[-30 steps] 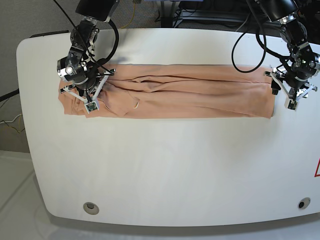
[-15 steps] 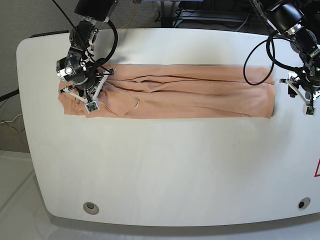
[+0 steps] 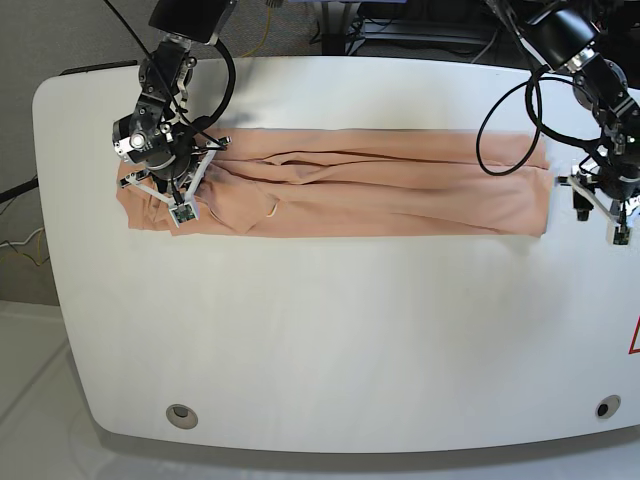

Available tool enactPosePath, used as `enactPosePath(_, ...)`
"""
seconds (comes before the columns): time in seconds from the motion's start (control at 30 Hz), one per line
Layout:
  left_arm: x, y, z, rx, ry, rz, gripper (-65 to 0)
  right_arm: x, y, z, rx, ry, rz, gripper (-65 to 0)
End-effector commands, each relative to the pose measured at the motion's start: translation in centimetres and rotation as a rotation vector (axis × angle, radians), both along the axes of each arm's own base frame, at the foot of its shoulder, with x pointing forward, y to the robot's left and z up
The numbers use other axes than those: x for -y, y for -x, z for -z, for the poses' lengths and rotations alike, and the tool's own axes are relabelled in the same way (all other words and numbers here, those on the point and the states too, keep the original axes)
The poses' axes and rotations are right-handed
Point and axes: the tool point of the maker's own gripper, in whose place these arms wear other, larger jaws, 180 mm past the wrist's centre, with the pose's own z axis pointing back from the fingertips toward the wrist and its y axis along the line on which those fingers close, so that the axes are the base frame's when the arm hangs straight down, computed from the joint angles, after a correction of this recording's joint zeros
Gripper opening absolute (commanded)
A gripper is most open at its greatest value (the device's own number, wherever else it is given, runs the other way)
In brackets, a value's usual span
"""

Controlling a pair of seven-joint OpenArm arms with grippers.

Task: Fold the T-shirt properly
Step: 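Open the left gripper and raise it away from the strip end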

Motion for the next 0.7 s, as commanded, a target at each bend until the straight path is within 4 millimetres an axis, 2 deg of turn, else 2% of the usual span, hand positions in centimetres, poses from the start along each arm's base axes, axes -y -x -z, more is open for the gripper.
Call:
enactPosePath(0.0, 1.6, -2.2, -3.0, 0.181, 0.011, 0.045, -34.4, 0.6, 0.3, 0.1, -0.023, 0.025, 0.0, -62.6)
enactPosePath(0.1, 3.0, -3.1, -4.2, 0.307, 0.042, 0.07, -34.4, 0.6, 0.3, 0.1, -0.023, 0.025, 0.0, -62.6)
enactPosePath(0.33, 4.3, -2.8, -6.1, 0.558, 0.124, 0.027, -34.4, 0.6, 0.5, 0.2, -0.028, 0.025, 0.0, -62.6)
enactPosePath(0.47, 3.8, -1.9, -6.3, 0.637, 0.156, -0.043, -34.4, 0.6, 0.5, 0.2, -0.028, 0.025, 0.0, -62.6)
enactPosePath(0.67, 3.0, -0.9, -5.7, 0.645, 0.207, -0.123, -34.4, 0.6, 0.6, 0.2, -0.029, 0.025, 0.0, -62.6)
